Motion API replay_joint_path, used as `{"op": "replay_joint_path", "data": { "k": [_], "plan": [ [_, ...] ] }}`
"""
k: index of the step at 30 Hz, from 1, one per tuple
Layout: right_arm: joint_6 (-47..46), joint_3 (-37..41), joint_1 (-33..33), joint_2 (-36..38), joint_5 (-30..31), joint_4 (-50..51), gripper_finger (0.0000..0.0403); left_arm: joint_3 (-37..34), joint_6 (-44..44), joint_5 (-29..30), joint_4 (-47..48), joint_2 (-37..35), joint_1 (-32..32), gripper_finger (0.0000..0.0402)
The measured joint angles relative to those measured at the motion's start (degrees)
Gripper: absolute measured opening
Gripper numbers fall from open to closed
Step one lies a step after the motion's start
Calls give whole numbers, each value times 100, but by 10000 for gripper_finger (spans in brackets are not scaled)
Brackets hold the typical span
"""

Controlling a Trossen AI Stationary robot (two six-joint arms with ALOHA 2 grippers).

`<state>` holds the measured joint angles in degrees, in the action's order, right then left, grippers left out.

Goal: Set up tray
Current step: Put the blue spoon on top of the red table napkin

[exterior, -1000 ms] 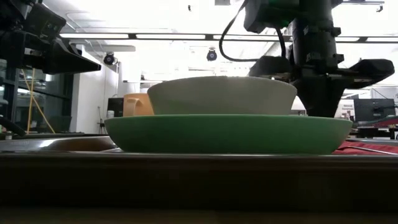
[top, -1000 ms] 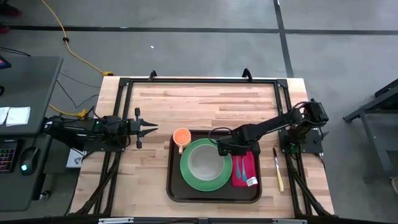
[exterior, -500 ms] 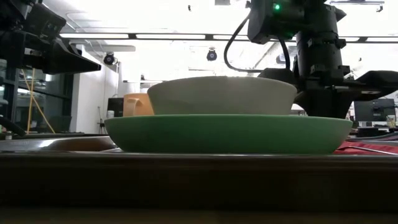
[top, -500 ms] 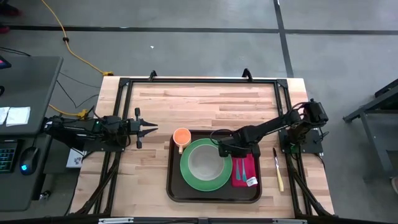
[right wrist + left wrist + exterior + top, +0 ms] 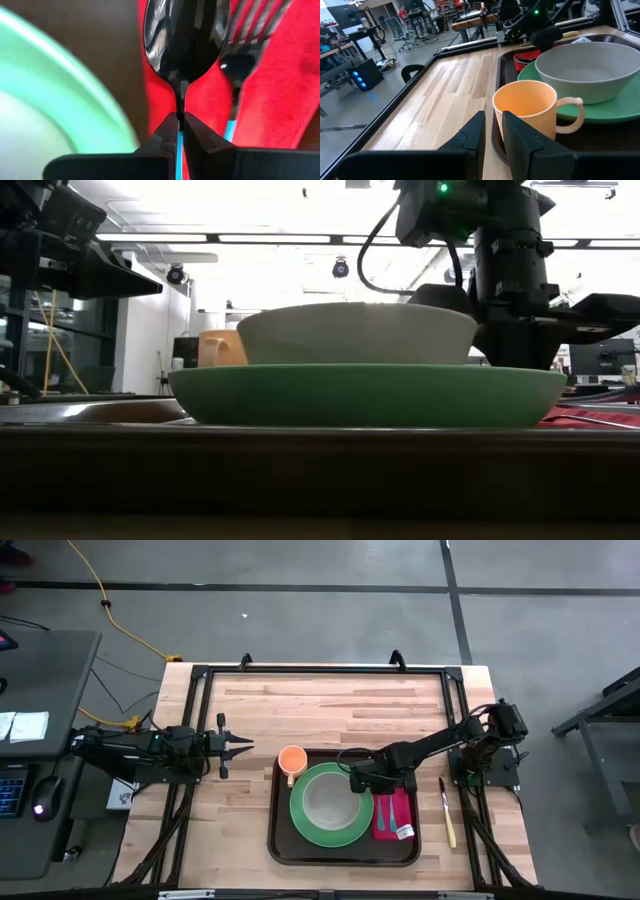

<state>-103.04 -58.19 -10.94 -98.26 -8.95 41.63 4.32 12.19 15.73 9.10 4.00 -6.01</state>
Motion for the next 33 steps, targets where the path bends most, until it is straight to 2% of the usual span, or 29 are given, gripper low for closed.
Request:
{"op": "replay_joint_path", "data": {
  "k": [33],
  "plan": [
    [146, 0, -11, -227, -106, -125, 7, 0, -1, -2, 0, 1, 1, 97]
  ]
}}
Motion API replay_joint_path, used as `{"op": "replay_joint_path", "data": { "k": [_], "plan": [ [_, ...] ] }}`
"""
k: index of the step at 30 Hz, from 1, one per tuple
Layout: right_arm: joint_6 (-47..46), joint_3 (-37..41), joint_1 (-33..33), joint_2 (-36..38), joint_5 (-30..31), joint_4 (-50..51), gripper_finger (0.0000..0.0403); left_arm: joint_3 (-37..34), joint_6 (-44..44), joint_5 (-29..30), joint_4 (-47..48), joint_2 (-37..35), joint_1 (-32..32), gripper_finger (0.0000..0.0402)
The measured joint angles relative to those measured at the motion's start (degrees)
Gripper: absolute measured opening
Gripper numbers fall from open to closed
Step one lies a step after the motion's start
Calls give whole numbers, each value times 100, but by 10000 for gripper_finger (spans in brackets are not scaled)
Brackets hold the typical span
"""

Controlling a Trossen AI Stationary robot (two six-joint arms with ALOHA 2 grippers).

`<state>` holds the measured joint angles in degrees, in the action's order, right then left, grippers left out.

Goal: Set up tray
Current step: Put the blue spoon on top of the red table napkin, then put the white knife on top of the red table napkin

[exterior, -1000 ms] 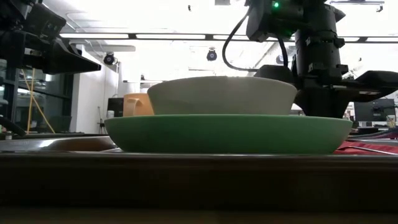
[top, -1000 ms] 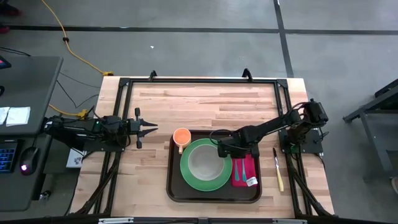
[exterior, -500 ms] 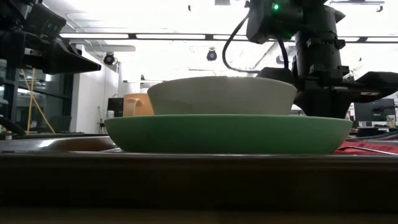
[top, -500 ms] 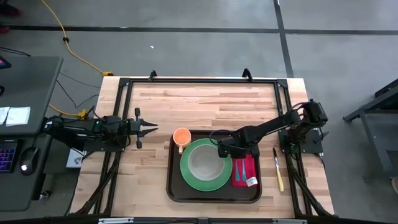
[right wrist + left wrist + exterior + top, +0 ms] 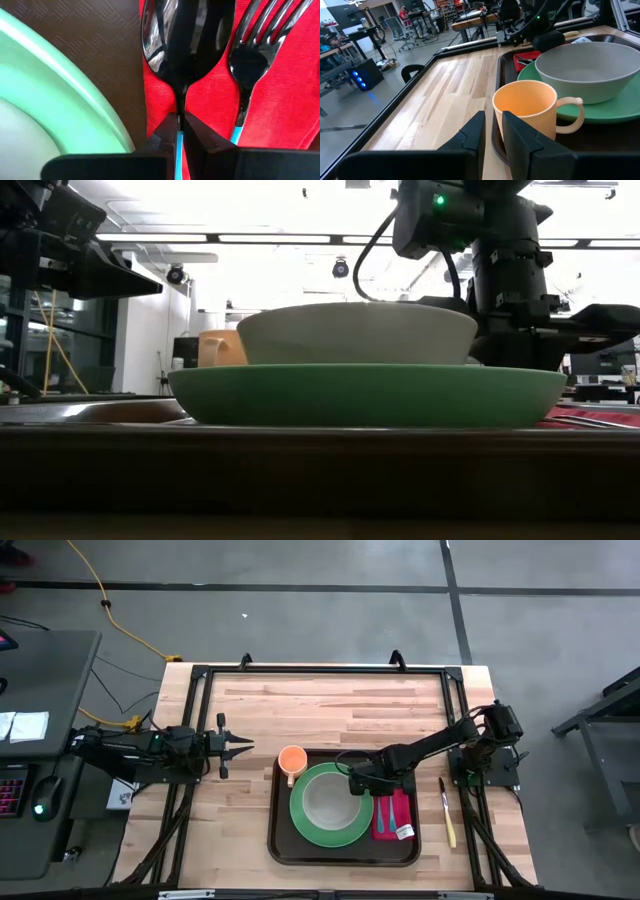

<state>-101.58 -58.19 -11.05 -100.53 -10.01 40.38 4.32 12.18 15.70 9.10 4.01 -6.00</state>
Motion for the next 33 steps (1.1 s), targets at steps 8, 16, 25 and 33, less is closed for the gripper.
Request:
{"op": "replay_joint_path", "data": {
  "k": [8, 16, 25, 33],
  "plan": [
    [-32, 0, 0, 0, -32, -15, 8, 0, -1, 1, 0, -1, -1, 97],
    [-42, 0, 96, 0, -254, -46, 25, 0, 0, 0, 0, 0, 0, 97],
    [49, 0, 171, 0, -369, -57, 62, 0, -1, 0, 0, 0, 0, 97],
    [64, -2, 170, 85, -363, -45, 82, 0, 0, 0, 0, -2, 0, 97]
  ]
}}
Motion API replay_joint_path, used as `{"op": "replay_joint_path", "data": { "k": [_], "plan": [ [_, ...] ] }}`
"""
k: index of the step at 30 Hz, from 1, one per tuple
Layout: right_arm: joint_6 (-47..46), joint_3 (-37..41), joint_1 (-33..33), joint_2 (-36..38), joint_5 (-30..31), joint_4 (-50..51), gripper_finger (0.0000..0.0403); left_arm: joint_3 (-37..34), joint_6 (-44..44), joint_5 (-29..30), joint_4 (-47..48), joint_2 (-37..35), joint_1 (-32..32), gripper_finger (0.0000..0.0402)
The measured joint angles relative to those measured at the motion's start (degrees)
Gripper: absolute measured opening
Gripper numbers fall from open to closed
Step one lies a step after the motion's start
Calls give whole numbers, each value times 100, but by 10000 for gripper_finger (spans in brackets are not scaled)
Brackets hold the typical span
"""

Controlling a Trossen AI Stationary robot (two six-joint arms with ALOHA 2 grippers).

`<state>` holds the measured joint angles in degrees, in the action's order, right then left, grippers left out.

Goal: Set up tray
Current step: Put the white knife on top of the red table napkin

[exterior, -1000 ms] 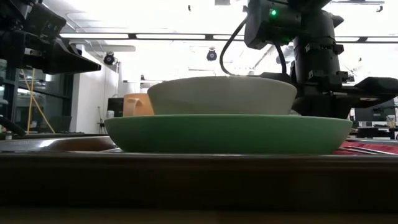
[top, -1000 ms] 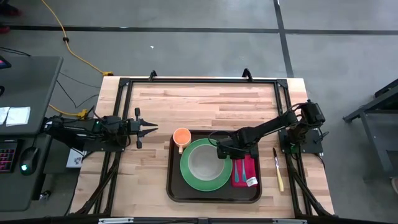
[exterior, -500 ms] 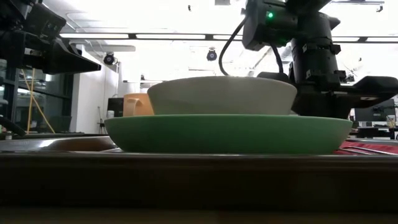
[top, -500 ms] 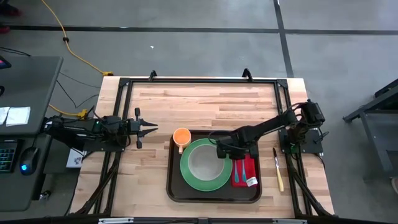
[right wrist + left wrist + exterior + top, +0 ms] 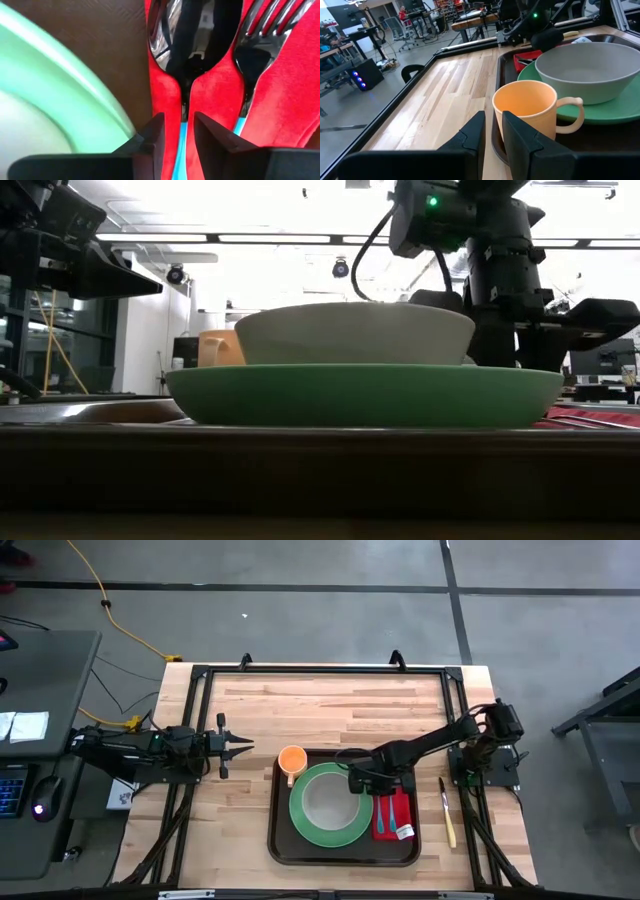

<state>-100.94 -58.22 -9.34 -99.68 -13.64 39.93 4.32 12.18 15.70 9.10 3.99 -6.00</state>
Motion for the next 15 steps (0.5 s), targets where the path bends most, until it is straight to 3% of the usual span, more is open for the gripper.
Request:
{"op": "replay_joint_path", "data": {
  "k": [15],
  "plan": [
    [90, 0, 0, 944, 178, 1033, 83, 0, -1, 0, 0, 0, -2, 97]
  ]
}}
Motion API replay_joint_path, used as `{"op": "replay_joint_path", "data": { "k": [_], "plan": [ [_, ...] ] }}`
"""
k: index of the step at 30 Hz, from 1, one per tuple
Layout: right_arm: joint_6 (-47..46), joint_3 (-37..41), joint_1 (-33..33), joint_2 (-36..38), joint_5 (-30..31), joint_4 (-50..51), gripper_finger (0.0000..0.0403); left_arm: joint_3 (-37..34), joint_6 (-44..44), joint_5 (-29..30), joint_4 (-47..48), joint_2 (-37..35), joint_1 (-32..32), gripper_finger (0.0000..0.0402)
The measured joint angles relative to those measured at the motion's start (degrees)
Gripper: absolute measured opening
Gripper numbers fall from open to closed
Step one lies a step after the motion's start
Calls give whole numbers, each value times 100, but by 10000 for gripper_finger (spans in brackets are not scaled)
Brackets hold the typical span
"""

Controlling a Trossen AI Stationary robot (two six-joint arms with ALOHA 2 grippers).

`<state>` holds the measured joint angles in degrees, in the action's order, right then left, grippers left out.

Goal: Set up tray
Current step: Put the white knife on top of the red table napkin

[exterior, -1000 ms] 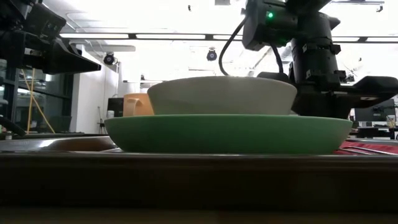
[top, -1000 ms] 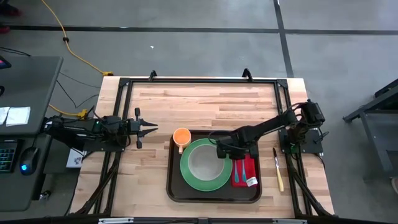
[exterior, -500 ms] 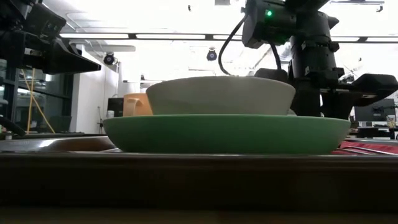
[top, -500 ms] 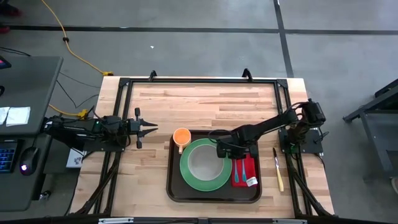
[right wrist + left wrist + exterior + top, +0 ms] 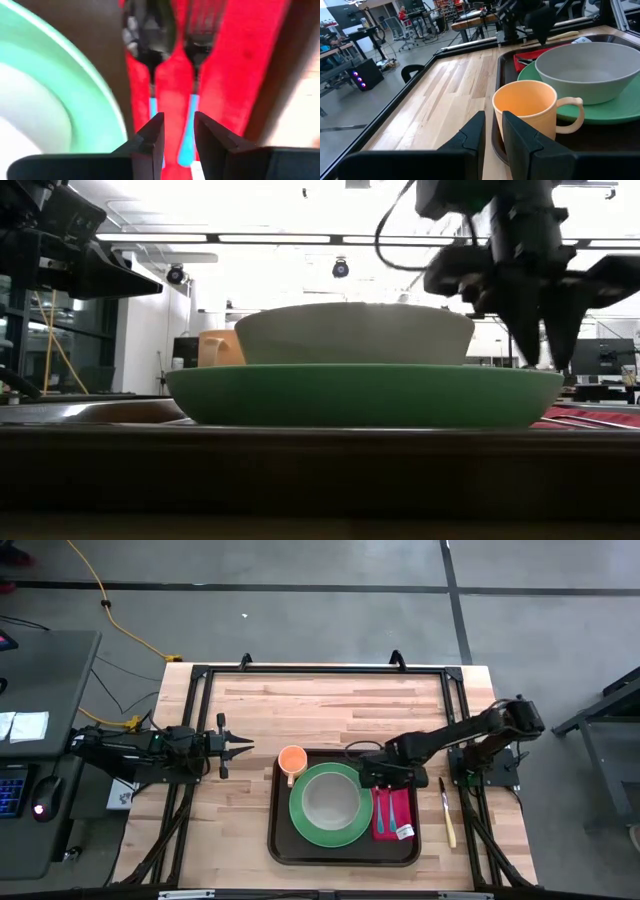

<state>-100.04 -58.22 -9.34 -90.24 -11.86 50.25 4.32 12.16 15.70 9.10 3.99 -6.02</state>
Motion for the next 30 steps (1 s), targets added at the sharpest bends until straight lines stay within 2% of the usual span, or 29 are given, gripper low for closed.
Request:
{"op": "replay_joint_path", "data": {
  "k": [6, 15, 22, 30],
  "plan": [
    [156, 0, -46, 719, 227, 783, 83, 0, 0, 0, 0, 2, 1, 97],
    [152, 0, -81, 1537, 50, 1861, 83, 0, 0, 0, 1, 1, 2, 97],
    [151, 0, -297, 1685, -62, 2152, 83, 0, 2, 0, 0, 1, 2, 97],
    [107, 0, -904, 1685, -328, 2493, 83, -2, 1, 33, 0, 0, 1, 97]
  ]
}}
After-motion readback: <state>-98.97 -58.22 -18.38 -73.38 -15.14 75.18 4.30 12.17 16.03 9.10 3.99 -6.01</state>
